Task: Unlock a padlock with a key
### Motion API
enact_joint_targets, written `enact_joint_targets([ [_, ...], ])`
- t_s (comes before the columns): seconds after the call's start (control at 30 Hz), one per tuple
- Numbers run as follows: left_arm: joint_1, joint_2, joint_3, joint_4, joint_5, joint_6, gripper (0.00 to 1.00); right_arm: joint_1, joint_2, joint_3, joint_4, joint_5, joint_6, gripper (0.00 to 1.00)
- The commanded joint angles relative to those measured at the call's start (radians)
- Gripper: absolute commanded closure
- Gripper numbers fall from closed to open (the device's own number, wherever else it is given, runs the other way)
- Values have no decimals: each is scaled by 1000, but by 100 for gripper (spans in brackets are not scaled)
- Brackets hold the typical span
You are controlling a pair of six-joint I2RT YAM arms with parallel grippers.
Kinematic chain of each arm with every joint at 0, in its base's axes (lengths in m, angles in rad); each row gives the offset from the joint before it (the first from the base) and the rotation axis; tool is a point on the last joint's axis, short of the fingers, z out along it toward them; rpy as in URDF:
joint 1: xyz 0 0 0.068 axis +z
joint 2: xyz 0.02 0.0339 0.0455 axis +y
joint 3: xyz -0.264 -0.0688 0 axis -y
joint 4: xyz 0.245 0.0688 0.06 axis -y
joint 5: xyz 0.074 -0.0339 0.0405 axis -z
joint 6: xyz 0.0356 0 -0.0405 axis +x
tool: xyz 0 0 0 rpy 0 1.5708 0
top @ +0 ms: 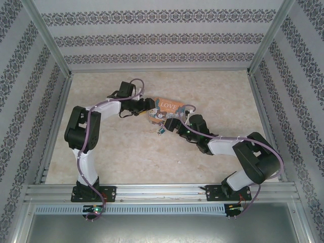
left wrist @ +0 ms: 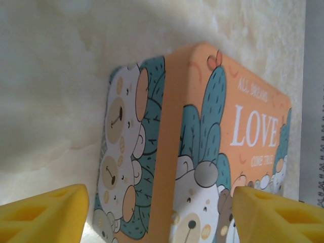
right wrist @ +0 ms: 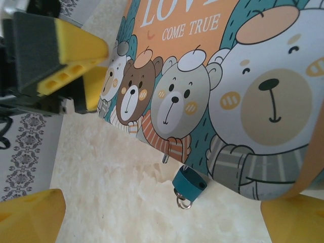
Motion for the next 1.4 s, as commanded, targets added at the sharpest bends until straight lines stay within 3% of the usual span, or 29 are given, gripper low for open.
enact_joint_targets([
  [0.0, -13, 14, 5, -6, 34, 4, 32, -22, 19, 35, 25, -38, -44, 2],
  [0.17, -22, -19, -88, -7, 25, 5, 42, -50, 52, 71, 30, -79, -101, 2],
  [0.47, -33, -129, -288, 106, 9, -79, 41, -101, 151, 148, 107, -164, -157, 2],
  [0.6, -30, -162, -281, 114, -1, -94, 35, -120, 138, 134, 107, -168, -164, 2],
  [0.9, 5, -314, -267, 105, -58, -106, 34, -145, 7, 5, 88, -199, -212, 2],
  [1.13, -10, -341, -189, 61, 7, -102, 48, -134, 30, -26, 148, -241, -210, 5],
  [1.37, -69, -241, -91, 72, 37, -128, 51, -102, 135, -8, 245, -232, -186, 5],
])
